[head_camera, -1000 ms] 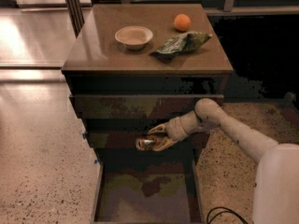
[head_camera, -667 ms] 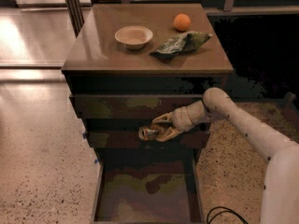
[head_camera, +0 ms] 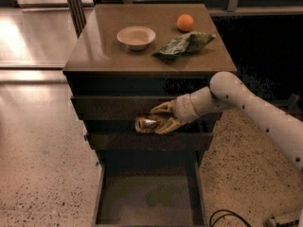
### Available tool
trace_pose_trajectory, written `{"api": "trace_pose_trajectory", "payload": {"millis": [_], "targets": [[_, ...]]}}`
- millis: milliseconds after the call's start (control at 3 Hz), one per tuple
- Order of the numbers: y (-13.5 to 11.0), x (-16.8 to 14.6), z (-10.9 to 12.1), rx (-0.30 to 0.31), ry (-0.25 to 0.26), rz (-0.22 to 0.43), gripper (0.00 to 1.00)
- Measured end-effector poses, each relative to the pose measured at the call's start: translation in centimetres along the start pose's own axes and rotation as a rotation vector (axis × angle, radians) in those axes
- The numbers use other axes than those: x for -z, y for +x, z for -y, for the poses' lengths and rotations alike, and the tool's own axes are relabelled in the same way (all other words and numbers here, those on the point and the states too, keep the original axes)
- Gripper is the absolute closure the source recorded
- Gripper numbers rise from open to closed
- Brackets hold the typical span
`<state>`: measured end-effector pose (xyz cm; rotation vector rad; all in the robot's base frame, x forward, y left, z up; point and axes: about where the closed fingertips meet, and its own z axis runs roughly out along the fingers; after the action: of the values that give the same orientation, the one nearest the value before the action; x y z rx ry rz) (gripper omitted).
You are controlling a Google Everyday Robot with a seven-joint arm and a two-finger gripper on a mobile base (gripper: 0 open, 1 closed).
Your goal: Pick orange can from bottom drawer and place on counter
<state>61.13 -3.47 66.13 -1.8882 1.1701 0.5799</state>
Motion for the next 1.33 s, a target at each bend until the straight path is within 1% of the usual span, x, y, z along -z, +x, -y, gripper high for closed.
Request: {"api": "trace_pose_trajectory", "payload": {"millis": [333,667,1000,1333], "targets": [[0.0,0.0,0.0,0.0,0.0,0.0,1.0],[-1.4,0.5,0.9,-0.007,0.003,0.014,1.0],[-3.9,2.7,2.8,0.033,0.034,0.016,1.0],[-6.8,5.5,5.1,0.09,0.083,0.002,1.0]]}}
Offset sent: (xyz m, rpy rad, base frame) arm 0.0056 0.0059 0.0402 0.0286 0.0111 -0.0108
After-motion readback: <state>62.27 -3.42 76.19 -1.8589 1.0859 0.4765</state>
